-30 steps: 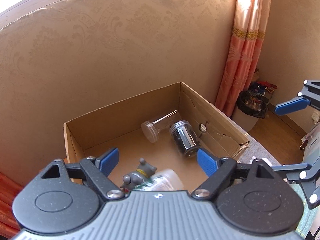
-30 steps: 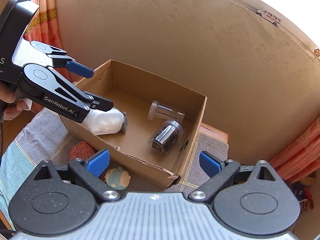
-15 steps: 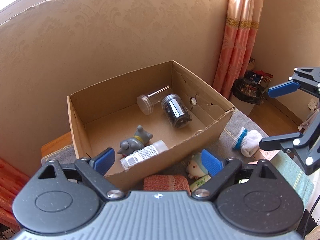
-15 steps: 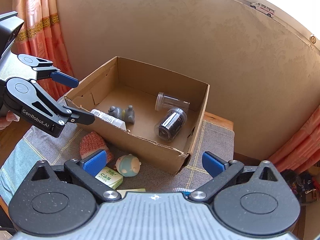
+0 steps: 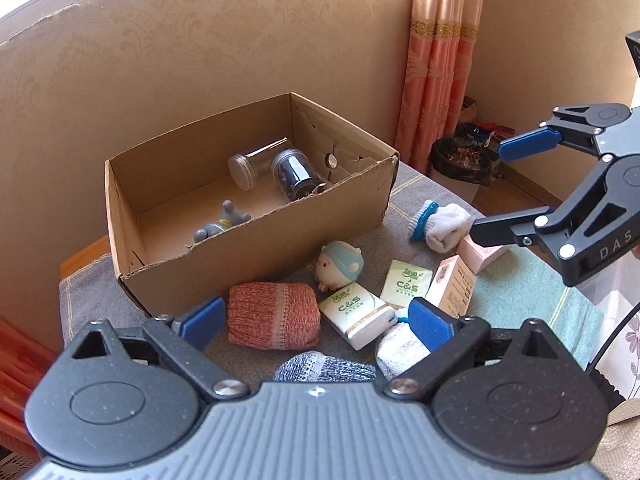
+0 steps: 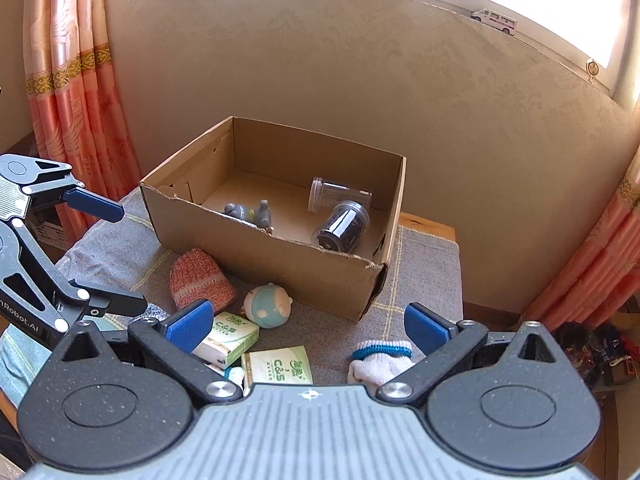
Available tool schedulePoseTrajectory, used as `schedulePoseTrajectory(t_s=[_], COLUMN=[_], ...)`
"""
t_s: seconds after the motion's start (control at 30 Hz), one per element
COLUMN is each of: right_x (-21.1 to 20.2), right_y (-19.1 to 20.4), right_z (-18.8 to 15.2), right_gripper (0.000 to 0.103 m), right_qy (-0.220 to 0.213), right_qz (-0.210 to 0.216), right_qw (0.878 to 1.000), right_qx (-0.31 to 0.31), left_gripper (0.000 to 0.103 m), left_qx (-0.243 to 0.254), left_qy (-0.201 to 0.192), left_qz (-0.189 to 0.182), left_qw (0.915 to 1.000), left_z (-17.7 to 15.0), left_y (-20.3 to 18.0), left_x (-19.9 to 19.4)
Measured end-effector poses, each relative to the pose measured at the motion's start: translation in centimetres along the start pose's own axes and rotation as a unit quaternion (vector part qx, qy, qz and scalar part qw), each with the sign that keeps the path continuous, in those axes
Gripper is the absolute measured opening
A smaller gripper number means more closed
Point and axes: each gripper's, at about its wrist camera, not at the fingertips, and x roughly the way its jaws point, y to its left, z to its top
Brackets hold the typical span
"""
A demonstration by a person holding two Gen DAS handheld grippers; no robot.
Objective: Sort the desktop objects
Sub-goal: 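Move both tools back toward the socks and boxes on the towel, then grasp the blue knitted sock with the left tool while the right tool grasps the pink box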
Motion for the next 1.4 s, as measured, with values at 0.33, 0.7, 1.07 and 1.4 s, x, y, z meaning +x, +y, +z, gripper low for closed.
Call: schedulePoseTrajectory(t_s=[0.33,0.7,1.07,1.4], right_x=[0.6,3.1,3.4,3.6], right_y=[-1.4,-3.8,-5.2,-6.5], right_z=[-5.4,-10.2,-9.6,-10.1], right_gripper=[0.103,0.103,0.103,0.103], right_qy=[0.035,0.095,0.083,0.080], right_qz=[-0.012,-0.037,-0.050,-0.057], right_qw=[0.999,0.991,0.988,0.984], right_qx=[0.020,0.082,0.118,0.149], left_gripper=[0.098,0.098,0.097,0.093], left_qx=[0.017,-0.007,0.008,0.000], left_qy=[0.020,0.055,0.052,0.059], left_qz=[0.039,0.057,0.027,0.019], left_qw=[0.9989,0.9968,0.9982,0.9981], left_z=[-3.1,-5.3,-6.3,-6.5], left_y=[-1.7,-0.6,-1.0,-0.4], left_x=[2.3,4.2,5.3,7.2])
